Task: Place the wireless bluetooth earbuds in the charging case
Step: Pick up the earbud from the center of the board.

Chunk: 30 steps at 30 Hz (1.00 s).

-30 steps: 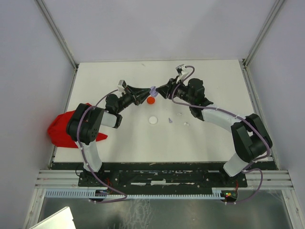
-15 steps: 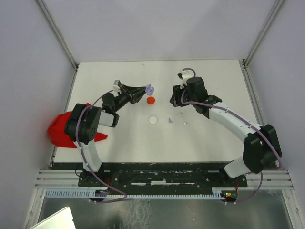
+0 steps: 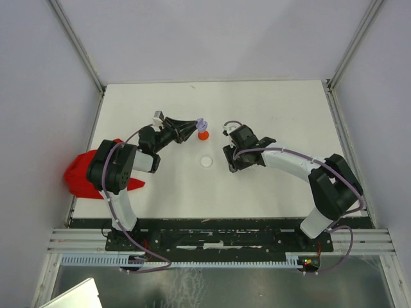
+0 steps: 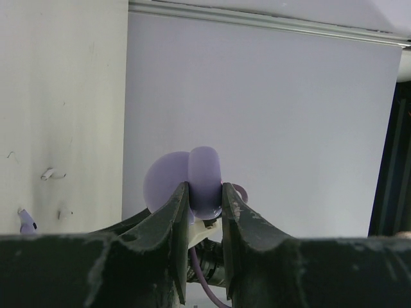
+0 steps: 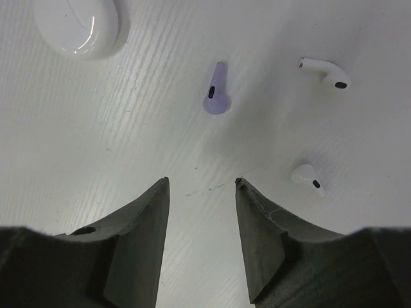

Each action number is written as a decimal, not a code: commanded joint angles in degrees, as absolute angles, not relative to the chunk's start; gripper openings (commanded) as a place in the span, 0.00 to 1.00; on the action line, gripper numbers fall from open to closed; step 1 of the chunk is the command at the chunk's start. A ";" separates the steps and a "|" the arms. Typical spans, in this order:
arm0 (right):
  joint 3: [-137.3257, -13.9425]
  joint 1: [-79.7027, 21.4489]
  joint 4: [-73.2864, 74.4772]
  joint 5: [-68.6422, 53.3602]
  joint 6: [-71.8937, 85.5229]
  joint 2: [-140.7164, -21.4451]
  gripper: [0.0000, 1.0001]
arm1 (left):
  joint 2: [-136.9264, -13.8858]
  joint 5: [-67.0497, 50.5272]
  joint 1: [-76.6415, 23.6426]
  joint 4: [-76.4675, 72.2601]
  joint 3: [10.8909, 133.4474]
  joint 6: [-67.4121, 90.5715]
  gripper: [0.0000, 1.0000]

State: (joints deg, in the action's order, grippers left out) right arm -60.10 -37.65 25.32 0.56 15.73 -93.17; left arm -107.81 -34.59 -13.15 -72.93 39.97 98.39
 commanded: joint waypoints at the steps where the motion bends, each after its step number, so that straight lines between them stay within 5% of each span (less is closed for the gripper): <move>1: -60.25 -37.90 23.57 1.09 15.48 -95.49 0.54 | -104.77 -35.07 -12.93 -75.40 39.26 96.23 0.03; 30: -68.35 -37.92 18.85 -3.77 16.79 -107.71 0.59 | -103.89 -36.19 -10.48 -76.17 37.88 96.77 0.03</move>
State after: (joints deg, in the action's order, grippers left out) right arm -66.17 -37.76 19.51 -2.55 16.23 -106.32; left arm -106.98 -35.07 -10.94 -73.34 38.06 98.30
